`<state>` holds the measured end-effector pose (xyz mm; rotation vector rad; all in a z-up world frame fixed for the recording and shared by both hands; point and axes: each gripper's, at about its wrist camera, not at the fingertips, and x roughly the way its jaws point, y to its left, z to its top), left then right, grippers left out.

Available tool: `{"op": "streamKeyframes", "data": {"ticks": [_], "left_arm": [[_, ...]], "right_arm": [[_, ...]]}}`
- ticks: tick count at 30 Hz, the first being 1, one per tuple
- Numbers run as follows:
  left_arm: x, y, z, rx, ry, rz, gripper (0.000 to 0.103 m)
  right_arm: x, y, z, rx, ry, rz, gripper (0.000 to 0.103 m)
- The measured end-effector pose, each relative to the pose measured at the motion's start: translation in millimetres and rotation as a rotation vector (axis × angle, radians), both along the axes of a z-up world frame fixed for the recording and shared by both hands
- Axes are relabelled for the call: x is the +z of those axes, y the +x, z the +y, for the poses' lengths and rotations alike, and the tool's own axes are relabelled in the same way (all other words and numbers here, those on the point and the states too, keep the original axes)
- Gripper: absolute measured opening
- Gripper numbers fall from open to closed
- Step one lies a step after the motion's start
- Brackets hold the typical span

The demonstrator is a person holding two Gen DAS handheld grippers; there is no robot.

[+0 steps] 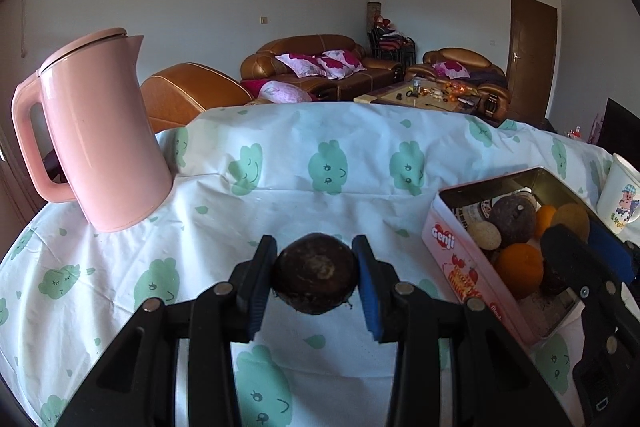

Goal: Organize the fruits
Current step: 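Lower the tan and dark brown fruits into the tin and open both tools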

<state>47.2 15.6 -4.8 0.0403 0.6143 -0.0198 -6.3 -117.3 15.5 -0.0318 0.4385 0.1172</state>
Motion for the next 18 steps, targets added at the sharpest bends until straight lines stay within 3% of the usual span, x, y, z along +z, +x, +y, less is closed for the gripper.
{"op": "streamKeyframes", "data": {"ticks": [18], "left_arm": [[15.2, -24.8, -57.9, -0.097, 0.003, -0.054, 0.041]], "right_arm": [[6.6, -15.2, -74.5, -0.108, 0.042, -0.021, 0.029]]}}
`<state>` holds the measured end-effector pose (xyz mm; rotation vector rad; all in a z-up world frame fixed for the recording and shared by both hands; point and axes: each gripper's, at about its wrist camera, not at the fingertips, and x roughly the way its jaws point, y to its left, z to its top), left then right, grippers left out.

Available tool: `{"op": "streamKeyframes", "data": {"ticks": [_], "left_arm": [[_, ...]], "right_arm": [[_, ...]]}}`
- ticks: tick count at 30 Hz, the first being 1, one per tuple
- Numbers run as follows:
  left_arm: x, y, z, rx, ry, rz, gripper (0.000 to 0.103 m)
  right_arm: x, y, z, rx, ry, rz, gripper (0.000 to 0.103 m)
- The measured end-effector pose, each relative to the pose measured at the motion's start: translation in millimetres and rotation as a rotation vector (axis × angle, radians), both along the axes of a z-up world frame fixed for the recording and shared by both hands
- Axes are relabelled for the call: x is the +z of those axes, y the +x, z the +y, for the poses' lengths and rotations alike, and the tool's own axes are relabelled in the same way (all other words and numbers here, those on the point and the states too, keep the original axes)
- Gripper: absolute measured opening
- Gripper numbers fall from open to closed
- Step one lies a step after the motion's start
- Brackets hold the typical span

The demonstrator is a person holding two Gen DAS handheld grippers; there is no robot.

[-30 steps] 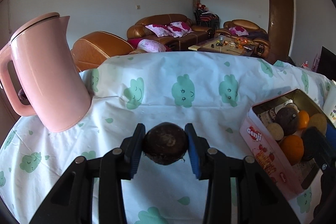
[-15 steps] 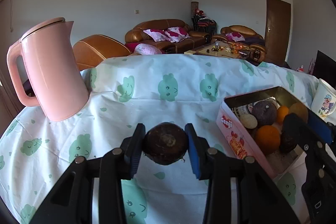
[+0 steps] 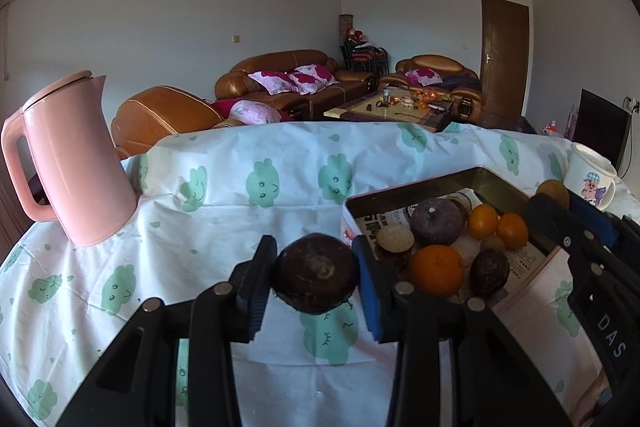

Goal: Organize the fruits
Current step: 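Lower the tan and dark brown fruits into the tin and open both tools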

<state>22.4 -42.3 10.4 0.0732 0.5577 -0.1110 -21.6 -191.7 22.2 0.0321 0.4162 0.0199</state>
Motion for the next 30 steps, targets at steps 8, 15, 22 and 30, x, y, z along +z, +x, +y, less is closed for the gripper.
{"op": "streamKeyframes", "data": {"ticks": [8, 15, 22, 30], "left_arm": [[2.8, 6.6, -36.0, -0.06, -0.019, 0.01, 0.041], [-5.3, 26.6, -68.6, -0.113, -0.039, 0.058, 0.041], [-21.3, 39.7, -82.8, -0.12, -0.018, 0.116, 0.041], [-20.8, 37.0, -84.4, -0.116, -0.013, 0.101, 0.071]], "right_arm": [[1.2, 6.1, -32.5, -0.063, 0.016, 0.008, 0.029], [-8.8, 28.0, -47.2, -0.064, 0.011, 0.073, 0.029], [-23.1, 56.1, -65.5, 0.014, 0.14, 0.17, 0.029], [-32.0, 70.2, -69.8, 0.104, 0.244, 0.223, 0.035]]}}
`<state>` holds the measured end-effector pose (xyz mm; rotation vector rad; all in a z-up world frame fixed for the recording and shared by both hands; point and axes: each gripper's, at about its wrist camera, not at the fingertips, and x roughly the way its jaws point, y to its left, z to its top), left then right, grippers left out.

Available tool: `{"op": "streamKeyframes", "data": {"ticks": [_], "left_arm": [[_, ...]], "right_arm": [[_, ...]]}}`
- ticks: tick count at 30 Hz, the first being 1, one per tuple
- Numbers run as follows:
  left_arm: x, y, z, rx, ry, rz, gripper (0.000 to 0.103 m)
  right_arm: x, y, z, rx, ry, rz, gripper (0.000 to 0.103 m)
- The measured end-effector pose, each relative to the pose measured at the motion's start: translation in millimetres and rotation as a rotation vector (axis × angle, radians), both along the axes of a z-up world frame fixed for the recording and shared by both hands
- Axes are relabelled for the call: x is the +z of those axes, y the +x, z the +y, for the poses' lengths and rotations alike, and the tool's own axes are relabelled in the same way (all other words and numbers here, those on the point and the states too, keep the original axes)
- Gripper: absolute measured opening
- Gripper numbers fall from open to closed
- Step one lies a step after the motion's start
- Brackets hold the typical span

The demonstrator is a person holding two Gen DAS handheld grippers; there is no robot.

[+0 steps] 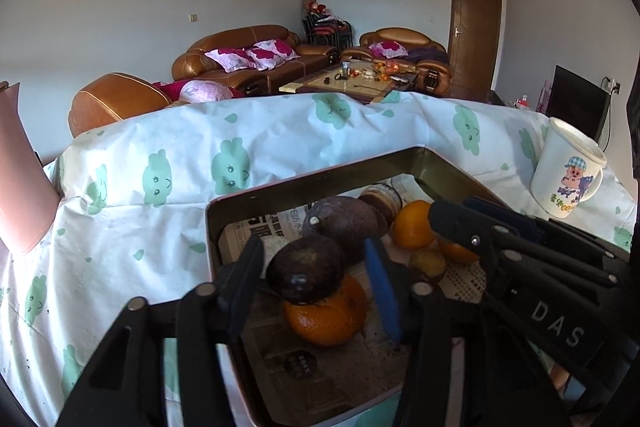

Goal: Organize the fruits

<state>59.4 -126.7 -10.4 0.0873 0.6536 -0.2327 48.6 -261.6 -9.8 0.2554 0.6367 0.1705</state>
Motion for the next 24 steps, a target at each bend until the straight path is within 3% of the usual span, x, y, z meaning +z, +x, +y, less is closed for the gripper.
{"op": "streamKeyframes", "data": {"ticks": [1, 4, 9, 20, 24], "left_arm": [[1.5, -2.2, -0.2, 0.005, 0.003, -0.013, 0.082], [7.8, -9.7, -1.4, -0.007, 0.003, -0.054, 0.099], [14.4, -14.4, 0.0, 0.003, -0.004, -0.089, 0.103], [2.4, -4.5, 3.6, 0.003, -0.048, -0.01, 0.103], [0.1, -0.4, 6.6, -0.025, -0.11, 0.017, 0.103]], "right_arm": [[0.9, -1.0, -0.1, 0.008, 0.011, -0.005, 0.044], [5.4, -5.7, -1.6, 0.008, 0.035, -0.042, 0.066], [13.5, -15.9, -3.3, -0.022, 0.036, -0.097, 0.066], [22.3, -37.0, -14.7, -0.205, -0.055, -0.21, 0.067], [24.3, -42.6, -15.4, -0.283, -0.098, -0.23, 0.075]]}}
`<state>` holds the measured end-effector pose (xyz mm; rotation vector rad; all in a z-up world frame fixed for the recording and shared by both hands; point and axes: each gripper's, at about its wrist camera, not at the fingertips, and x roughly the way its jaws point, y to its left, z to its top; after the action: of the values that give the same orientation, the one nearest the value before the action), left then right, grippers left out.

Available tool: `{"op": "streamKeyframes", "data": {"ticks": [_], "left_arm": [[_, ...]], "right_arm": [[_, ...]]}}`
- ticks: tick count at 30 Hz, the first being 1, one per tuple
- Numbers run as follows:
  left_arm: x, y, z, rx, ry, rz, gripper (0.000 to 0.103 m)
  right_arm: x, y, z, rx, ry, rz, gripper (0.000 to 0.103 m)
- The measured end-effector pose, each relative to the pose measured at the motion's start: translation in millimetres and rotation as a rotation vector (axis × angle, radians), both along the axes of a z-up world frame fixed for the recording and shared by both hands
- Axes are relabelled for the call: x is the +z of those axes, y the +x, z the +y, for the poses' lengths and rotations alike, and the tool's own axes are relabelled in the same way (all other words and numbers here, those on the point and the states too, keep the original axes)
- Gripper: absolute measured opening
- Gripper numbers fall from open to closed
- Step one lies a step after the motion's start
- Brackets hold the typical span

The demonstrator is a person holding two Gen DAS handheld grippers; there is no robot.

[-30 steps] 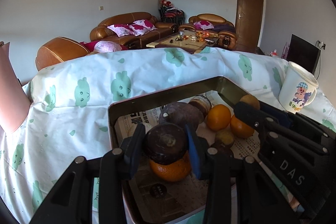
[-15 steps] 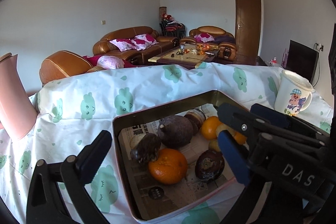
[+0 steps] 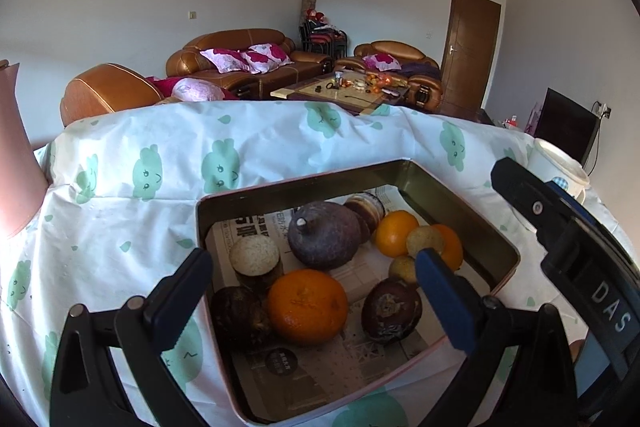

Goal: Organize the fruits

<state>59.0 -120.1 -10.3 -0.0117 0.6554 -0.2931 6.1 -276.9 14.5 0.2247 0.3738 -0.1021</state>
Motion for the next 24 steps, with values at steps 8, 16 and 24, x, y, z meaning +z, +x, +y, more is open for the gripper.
{"op": "streamKeyframes", "data": {"ticks": [8, 16, 24], "left_arm": [[-1.7, -2.3, -4.3, -0.018, 0.01, 0.013, 0.103], [8.4, -17.4, 11.9, 0.068, 0.008, -0.081, 0.103], [13.8, -29.9, 23.5, 0.114, 0.012, -0.138, 0.103]], "right_arm": [[2.5, -7.7, 0.4, -0.034, -0.023, -0.011, 0.075], [7.5, -21.6, 6.4, -0.048, -0.058, -0.073, 0.075], [12.0, -36.5, 20.0, -0.052, -0.118, -0.108, 0.075]]}}
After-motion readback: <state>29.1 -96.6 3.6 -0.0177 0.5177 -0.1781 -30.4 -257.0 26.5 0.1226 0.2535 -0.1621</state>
